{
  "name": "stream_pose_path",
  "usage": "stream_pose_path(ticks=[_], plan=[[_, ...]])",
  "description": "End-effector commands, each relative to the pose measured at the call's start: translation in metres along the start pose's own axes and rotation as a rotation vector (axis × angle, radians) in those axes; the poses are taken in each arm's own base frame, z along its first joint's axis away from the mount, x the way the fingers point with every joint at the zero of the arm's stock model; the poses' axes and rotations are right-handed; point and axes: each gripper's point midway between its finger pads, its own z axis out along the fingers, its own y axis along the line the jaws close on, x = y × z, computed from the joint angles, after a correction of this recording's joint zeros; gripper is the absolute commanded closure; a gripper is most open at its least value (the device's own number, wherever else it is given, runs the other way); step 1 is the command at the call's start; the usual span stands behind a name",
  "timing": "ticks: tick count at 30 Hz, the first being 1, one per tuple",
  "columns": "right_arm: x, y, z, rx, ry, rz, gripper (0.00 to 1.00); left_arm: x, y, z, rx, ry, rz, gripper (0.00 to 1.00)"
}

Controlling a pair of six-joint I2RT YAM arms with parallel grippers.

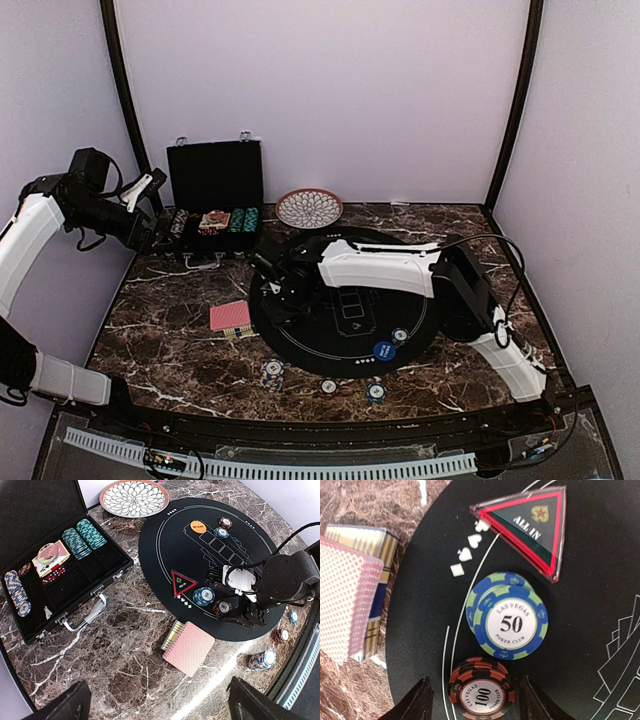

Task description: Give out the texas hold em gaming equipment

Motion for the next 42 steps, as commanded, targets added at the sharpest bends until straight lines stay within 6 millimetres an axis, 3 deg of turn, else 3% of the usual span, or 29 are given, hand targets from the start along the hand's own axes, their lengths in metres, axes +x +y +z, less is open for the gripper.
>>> stream_pose_path(ticks=[1, 5, 9, 15, 20, 25, 34, 42], plan=[[-0.024, -0.003, -0.041, -0.006, -0.078, 0.01, 0.42, -0.001, -0.011, -0.007, 0.024, -0.022, 0.021, 0.01], [-0.014, 0.001, -0.078, -0.021, -0.101, -0.004, 0.42, 0.0, -0.011, -0.007, 0.021, -0.016, 0.022, 0.01], [0.025, 0.007, -0.103, -0.022, -0.069, -0.045, 0.41, 0.0, -0.011, -0.008, 0.019, -0.016, 0.028, 0.01], [0.113, 0.015, -0.112, -0.014, 0.068, -0.096, 0.31, -0.001, -0.012, -0.008, 0.023, -0.018, 0.03, 0.01], [0.153, 0.023, -0.112, -0.025, 0.129, -0.113, 0.23, -0.002, -0.012, -0.008, 0.026, -0.019, 0.026, 0.01], [0.168, 0.029, -0.099, -0.019, 0.159, -0.13, 0.21, -0.002, -0.012, -0.009, 0.025, -0.018, 0.026, 0.01], [0.176, 0.031, -0.08, -0.012, 0.189, -0.154, 0.2, 0.0, -0.012, -0.008, 0.023, -0.012, 0.028, 0.01], [0.181, 0.032, -0.07, -0.012, 0.203, -0.161, 0.26, 0.001, -0.011, -0.007, 0.022, -0.01, 0.027, 0.01]])
